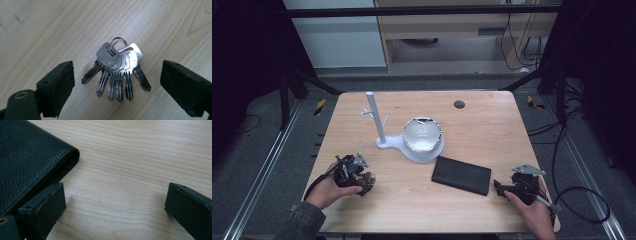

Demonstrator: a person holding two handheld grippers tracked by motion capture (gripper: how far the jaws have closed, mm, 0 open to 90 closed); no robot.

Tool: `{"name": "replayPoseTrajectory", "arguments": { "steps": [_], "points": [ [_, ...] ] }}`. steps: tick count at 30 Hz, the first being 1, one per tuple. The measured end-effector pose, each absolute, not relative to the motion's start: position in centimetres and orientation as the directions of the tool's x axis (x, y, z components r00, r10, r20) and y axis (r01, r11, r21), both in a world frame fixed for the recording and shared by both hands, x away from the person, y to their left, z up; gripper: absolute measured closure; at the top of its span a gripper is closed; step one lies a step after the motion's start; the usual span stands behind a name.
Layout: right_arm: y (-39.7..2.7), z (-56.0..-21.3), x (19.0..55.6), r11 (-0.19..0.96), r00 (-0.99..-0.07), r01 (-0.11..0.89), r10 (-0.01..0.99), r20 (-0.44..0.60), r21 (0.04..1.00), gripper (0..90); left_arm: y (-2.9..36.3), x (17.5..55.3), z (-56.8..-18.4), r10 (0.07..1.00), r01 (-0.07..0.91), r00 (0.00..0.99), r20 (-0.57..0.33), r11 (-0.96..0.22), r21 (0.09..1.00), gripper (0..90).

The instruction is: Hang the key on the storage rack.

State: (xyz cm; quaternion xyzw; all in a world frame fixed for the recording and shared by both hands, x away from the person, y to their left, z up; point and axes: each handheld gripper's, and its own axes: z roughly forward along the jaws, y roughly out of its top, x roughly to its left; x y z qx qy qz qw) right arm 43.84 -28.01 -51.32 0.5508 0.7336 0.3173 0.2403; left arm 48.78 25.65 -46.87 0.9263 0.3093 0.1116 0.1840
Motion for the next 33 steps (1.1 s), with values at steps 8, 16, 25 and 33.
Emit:
{"name": "replayPoseTrajectory", "arguments": {
  "steps": [8, 16, 25, 33],
  "points": [
    [-27.9, -51.3, 43.8, 0.190, -0.280, 0.657, 0.960, 0.002, 0.729, 3.3, 25.4, 49.9, -47.0, 0.613, 0.543, 0.788, 0.058, -0.737, 0.402, 12.8],
    [-27.9, -51.3, 43.7, 0.195, -0.285, 0.657, 0.959, 0.001, 0.728, 3.0, 25.9, 50.6, -47.6, 0.620, 0.570, 0.784, 0.011, -0.728, 0.381, 19.0],
    [-27.9, -51.3, 43.7, 0.196, -0.287, 0.657, 0.958, 0.001, 0.728, 3.0, 26.0, 50.0, -46.8, 0.617, 0.572, 0.787, 0.019, -0.740, 0.354, 61.2],
    [-27.9, -51.3, 43.7, 0.198, -0.290, 0.657, 0.957, 0.002, 0.727, 2.7, 25.9, 49.6, -46.6, 0.629, 0.593, 0.778, 0.001, -0.734, 0.332, 82.8]
  ]
}}
